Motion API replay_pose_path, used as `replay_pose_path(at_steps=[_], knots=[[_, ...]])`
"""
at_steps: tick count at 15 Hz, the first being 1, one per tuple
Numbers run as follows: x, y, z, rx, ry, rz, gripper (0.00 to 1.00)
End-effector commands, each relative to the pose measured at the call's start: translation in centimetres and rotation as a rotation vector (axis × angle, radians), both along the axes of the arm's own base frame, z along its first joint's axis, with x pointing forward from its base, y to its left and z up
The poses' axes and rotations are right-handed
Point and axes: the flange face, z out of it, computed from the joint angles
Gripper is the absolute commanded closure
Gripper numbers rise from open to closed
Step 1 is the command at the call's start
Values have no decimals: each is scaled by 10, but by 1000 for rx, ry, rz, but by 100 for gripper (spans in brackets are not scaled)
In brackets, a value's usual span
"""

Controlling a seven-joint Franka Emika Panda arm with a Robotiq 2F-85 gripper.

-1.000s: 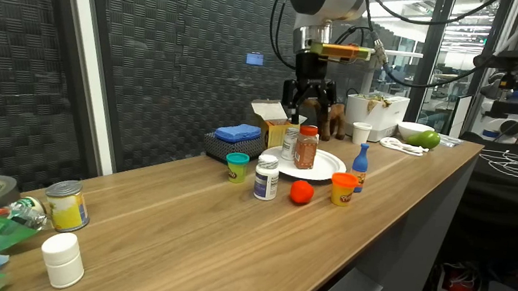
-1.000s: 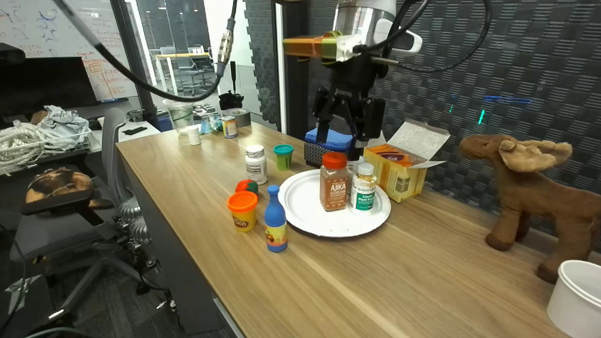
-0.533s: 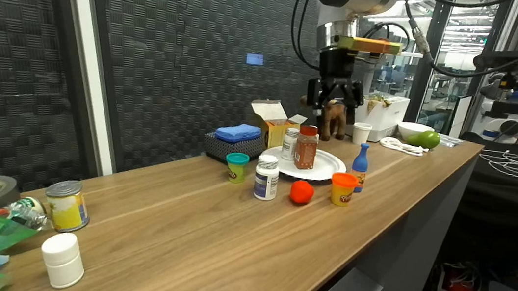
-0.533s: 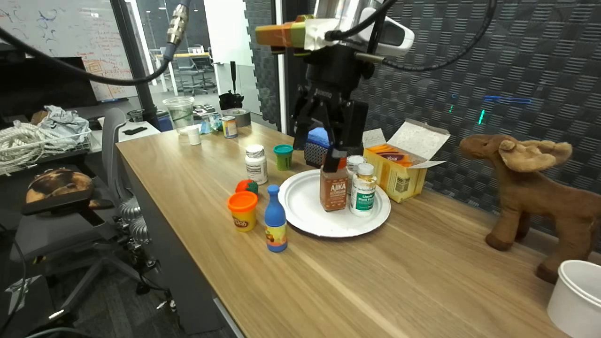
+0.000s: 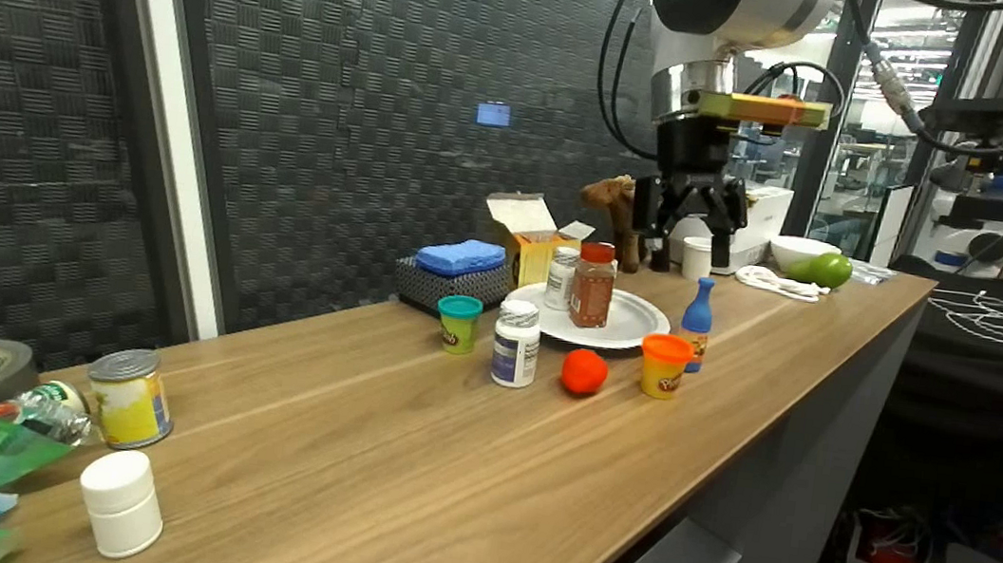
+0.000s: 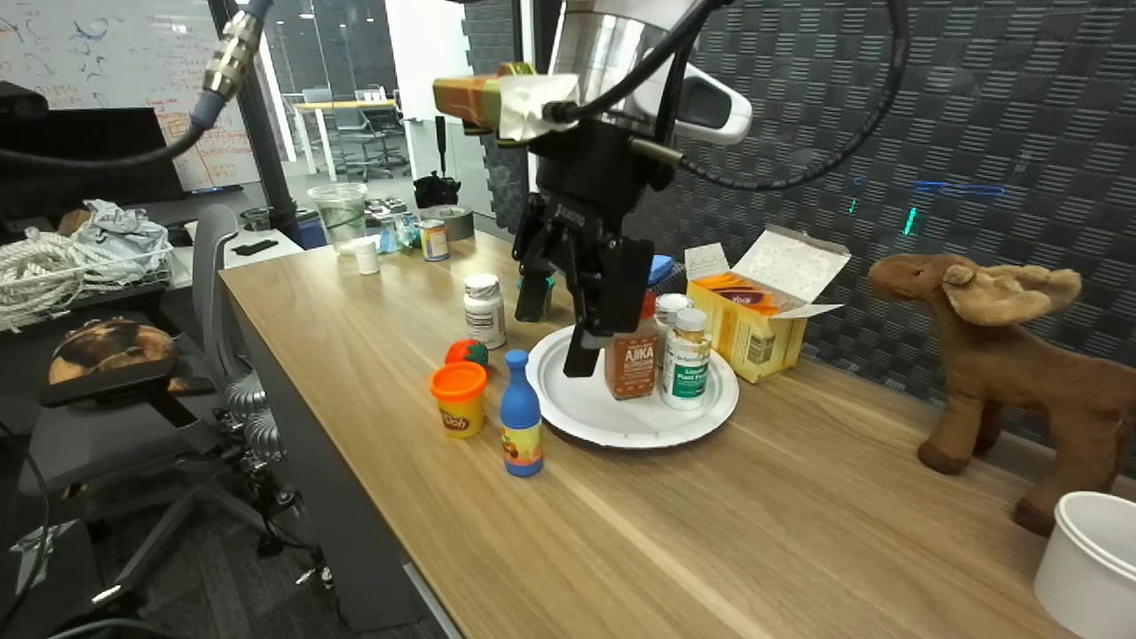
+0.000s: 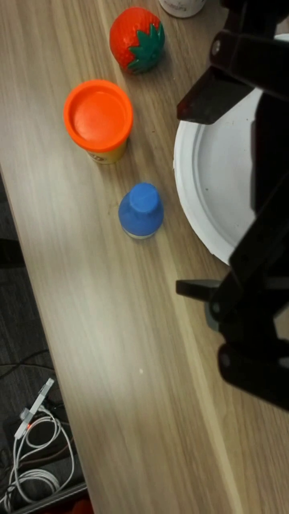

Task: Place the bottles and orange toy on the white plate

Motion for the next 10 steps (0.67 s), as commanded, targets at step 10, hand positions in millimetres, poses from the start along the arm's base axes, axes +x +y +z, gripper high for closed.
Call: replay_pose_path(at_steps=[10], knots=[[-39, 1, 5, 46, -72, -91, 0]])
